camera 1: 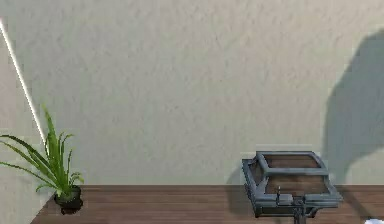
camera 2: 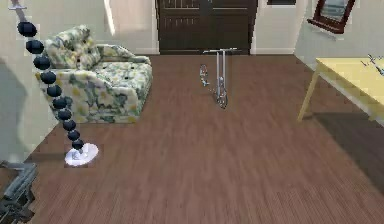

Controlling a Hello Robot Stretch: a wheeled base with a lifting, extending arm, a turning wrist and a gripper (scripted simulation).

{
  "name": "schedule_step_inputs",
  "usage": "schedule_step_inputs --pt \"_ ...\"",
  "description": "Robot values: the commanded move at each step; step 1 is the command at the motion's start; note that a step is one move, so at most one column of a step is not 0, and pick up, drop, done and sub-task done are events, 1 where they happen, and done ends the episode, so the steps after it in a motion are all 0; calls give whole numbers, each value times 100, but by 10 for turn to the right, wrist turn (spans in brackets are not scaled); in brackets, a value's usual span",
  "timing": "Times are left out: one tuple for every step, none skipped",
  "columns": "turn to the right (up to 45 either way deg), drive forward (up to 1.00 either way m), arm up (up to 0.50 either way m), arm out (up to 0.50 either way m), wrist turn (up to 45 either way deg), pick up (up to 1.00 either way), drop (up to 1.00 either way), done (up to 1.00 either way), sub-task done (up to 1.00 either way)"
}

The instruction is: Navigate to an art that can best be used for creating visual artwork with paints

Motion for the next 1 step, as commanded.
schedule_step_inputs --pt "450 0 0 0 0 0 0 0 0"
